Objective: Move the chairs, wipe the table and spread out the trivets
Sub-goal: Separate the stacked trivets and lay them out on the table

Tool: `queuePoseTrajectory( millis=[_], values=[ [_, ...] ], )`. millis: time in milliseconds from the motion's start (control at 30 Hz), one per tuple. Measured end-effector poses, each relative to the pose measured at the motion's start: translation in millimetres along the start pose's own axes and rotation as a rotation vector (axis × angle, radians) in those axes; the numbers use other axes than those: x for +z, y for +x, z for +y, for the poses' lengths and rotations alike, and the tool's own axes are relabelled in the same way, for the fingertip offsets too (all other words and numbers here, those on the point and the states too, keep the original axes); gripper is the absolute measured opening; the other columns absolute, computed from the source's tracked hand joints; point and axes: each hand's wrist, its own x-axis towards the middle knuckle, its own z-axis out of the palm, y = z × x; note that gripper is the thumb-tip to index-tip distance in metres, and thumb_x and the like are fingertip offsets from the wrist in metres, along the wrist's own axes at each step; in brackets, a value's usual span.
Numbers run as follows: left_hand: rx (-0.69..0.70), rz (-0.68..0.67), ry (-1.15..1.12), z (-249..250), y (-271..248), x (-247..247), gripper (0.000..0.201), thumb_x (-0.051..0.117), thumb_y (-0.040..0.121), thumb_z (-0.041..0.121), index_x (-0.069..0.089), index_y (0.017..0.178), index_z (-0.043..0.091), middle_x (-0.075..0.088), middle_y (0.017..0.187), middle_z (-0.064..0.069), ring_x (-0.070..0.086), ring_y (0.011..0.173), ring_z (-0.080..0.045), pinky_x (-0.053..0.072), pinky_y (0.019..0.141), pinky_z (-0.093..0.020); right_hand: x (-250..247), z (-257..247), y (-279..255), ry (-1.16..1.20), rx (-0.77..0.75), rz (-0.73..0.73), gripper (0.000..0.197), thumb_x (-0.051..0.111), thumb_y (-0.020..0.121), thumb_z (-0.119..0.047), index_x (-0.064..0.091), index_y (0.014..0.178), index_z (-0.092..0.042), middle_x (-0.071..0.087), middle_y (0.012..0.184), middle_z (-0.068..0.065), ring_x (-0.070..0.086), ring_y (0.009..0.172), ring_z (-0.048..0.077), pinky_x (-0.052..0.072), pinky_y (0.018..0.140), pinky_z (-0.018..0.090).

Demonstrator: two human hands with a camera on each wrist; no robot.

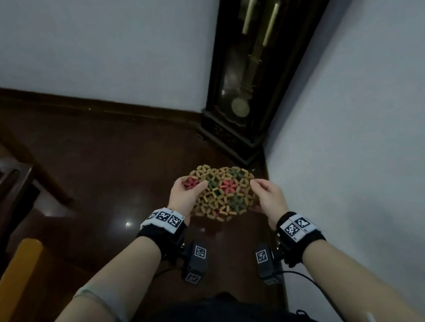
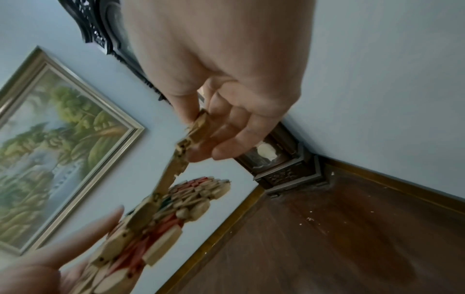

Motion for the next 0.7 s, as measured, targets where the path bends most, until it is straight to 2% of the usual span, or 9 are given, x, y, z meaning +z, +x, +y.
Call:
queuePoseTrajectory(
  millis=[100, 200, 267, 333, 400, 467, 567, 700],
  values=[
    [0.024, 0.122, -0.038, 24.0, 34.9, -16.3, 0.043, 0.078, 0.078, 0.021, 0.055, 0.113, 0.013, 0.066, 0.113, -0.013, 0.066, 0.102, -0.027, 0.055, 0.087, -0.049, 30.8, -31.4, 48.1, 0.037, 0.020, -0.131, 0.027, 0.053, 0.098, -0.023, 0.058, 0.123, -0.013, 0.062, 0.115, 0.004, 0.061, 0.105, 0.020, 0.056, 0.071, 0.033],
    [0.078, 0.296, -0.077, 49.5, 75.6, -35.8, 0.040, 0.074, 0.083, 0.015, 0.053, 0.116, 0.014, 0.065, 0.111, -0.008, 0.064, 0.102, -0.024, 0.055, 0.087, -0.043, 73.0, -60.8, 103.2, 0.005, 0.042, -0.317, 0.022, 0.050, 0.098, -0.014, 0.060, 0.115, -0.022, 0.064, 0.113, 0.003, 0.062, 0.102, 0.018, 0.055, 0.075, 0.033],
    [0.109, 0.409, -0.098, 69.7, 103.4, -52.6, 0.038, 0.073, 0.083, 0.015, 0.054, 0.116, 0.014, 0.064, 0.107, -0.004, 0.063, 0.100, -0.021, 0.055, 0.085, -0.040, 105.7, -81.5, 143.7, -0.032, 0.039, -0.435, 0.026, 0.048, 0.095, -0.007, 0.060, 0.109, -0.025, 0.066, 0.110, 0.003, 0.064, 0.097, 0.017, 0.055, 0.075, 0.031],
    [0.131, 0.503, -0.128, 90.1, 133.3, -71.1, 0.035, 0.073, 0.084, 0.016, 0.055, 0.114, 0.018, 0.064, 0.107, -0.002, 0.063, 0.101, -0.020, 0.055, 0.087, -0.042, 140.0, -104.6, 180.1, -0.060, 0.018, -0.568, 0.037, 0.048, 0.091, 0.001, 0.056, 0.118, -0.022, 0.068, 0.107, -0.001, 0.064, 0.097, 0.014, 0.054, 0.075, 0.030],
    [0.147, 0.607, -0.131, 110.0, 159.7, -88.1, 0.034, 0.073, 0.083, 0.018, 0.055, 0.112, 0.019, 0.064, 0.108, -0.002, 0.063, 0.102, -0.021, 0.054, 0.088, -0.045, 173.5, -126.4, 214.0, -0.094, 0.015, -0.708, 0.049, 0.051, 0.088, 0.004, 0.049, 0.127, -0.026, 0.067, 0.111, -0.003, 0.063, 0.102, 0.014, 0.054, 0.078, 0.032],
    [0.164, 0.713, -0.158, 129.0, 180.0, -104.4, 0.033, 0.073, 0.083, 0.018, 0.055, 0.111, 0.019, 0.064, 0.107, -0.002, 0.063, 0.103, -0.022, 0.054, 0.090, -0.045, 209.2, -145.0, 244.7, -0.146, 0.019, -0.826, 0.055, 0.054, 0.089, 0.003, 0.044, 0.131, -0.033, 0.064, 0.118, -0.001, 0.062, 0.109, 0.019, 0.056, 0.076, 0.035],
    [0.197, 0.866, -0.226, 151.5, 196.9, -130.3, 0.032, 0.073, 0.083, 0.018, 0.055, 0.109, 0.020, 0.064, 0.107, -0.003, 0.063, 0.103, -0.021, 0.053, 0.091, -0.045, 266.7, -170.2, 275.4, -0.225, -0.002, -0.971, 0.054, 0.056, 0.093, -0.005, 0.039, 0.134, -0.037, 0.058, 0.122, 0.000, 0.060, 0.111, 0.023, 0.058, 0.069, 0.035],
    [0.190, 1.110, -0.290, 160.7, 196.7, -172.8, 0.016, 0.062, 0.091, 0.025, 0.056, 0.104, 0.021, 0.062, 0.106, -0.004, 0.061, 0.102, -0.024, 0.053, 0.091, -0.050, 343.1, -181.6, 286.7, -0.333, -0.068, -1.089, 0.046, 0.053, 0.095, -0.003, 0.043, 0.132, -0.030, 0.059, 0.119, 0.007, 0.065, 0.095, 0.018, 0.060, 0.063, 0.036]
  ],
)
